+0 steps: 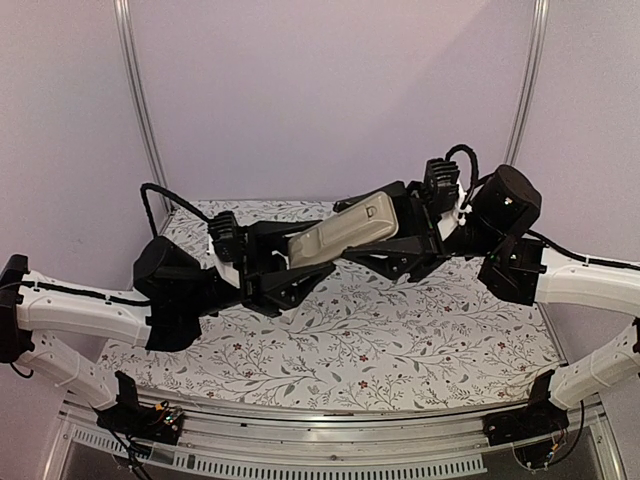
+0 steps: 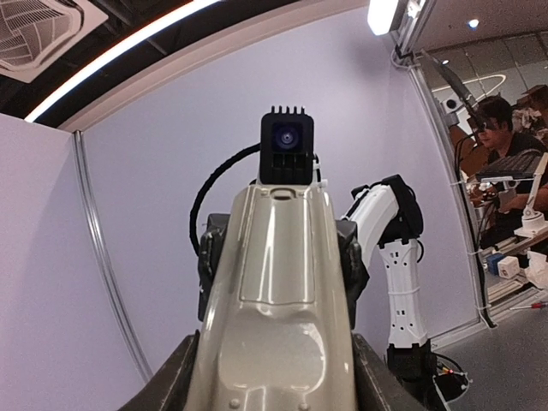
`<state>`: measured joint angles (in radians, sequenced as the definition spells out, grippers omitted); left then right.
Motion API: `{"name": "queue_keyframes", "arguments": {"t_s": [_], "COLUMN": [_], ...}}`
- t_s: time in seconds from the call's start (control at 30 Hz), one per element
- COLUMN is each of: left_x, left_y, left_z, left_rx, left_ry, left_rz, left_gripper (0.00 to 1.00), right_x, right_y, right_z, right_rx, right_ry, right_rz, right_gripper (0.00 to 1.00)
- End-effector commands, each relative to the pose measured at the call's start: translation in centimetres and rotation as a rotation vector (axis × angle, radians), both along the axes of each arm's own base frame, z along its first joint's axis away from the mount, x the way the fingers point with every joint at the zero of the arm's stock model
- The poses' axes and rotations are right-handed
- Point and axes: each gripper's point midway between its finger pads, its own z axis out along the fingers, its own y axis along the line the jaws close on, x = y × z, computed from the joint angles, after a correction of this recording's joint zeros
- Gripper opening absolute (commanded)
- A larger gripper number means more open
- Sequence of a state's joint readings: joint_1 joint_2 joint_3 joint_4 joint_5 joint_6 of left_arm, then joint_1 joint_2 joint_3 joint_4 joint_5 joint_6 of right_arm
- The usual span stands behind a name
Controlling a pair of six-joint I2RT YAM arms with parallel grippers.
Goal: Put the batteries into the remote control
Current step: Pass from the left arm to the right
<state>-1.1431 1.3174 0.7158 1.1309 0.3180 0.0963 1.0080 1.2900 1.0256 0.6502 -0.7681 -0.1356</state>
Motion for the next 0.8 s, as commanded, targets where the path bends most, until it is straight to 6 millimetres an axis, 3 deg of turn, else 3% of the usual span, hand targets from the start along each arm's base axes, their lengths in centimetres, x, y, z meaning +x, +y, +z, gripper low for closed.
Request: {"name": "queue_keyframes", "arguments": {"t_s": [0.0,0.03,0.07,0.13,0.17,0.23,0.43,0.5,0.6,0.77], "left_x": [0.8,1.0,1.2,1.5,1.7,2.1,4.3,5.2,7.4,8.6], "left_y": [0.1,-0.1,-0.2,-0.1,0.2,1.1,3.4,3.8,2.6,0.0], "left_z": [0.9,0.6,0.4,0.0,-0.3,-0.6,-2.1,-2.2,-3.4,-3.9], "left_rx": [-0.027,-0.015,-0.006,0.010,0.016,0.039,0.171,0.186,0.282,0.419], "left_ry": [0.009,0.018,0.027,0.035,0.037,0.036,0.137,0.212,0.425,0.607], "left_rz": [0.030,0.036,0.044,0.067,0.086,0.142,0.286,0.316,0.353,0.342], "left_gripper": [0.00,0.02,0.17,0.61,0.75,0.86,0.87,0.81,0.72,0.64], "right_x": [-0.5,-0.5,-0.3,0.2,0.4,0.9,4.9,5.9,7.2,8.9], "right_y": [0.1,0.1,0.1,0.2,0.1,-0.1,-1.2,-1.6,-1.5,-0.9], "right_z": [0.7,0.7,0.6,0.2,-0.1,-1.0,-6.1,-7.6,-8.8,-9.5], "right_rx": [0.019,0.015,0.009,-0.020,-0.040,-0.101,-0.349,-0.409,-0.445,-0.462], "right_ry": [-0.022,-0.021,-0.017,-0.007,-0.005,-0.009,-0.101,-0.139,-0.206,-0.299], "right_rz": [0.015,0.012,0.004,-0.034,-0.053,-0.106,-0.391,-0.454,-0.514,-0.569], "right_gripper": [0.23,0.20,0.18,0.15,0.13,0.11,0.08,0.08,0.08,0.08]}}
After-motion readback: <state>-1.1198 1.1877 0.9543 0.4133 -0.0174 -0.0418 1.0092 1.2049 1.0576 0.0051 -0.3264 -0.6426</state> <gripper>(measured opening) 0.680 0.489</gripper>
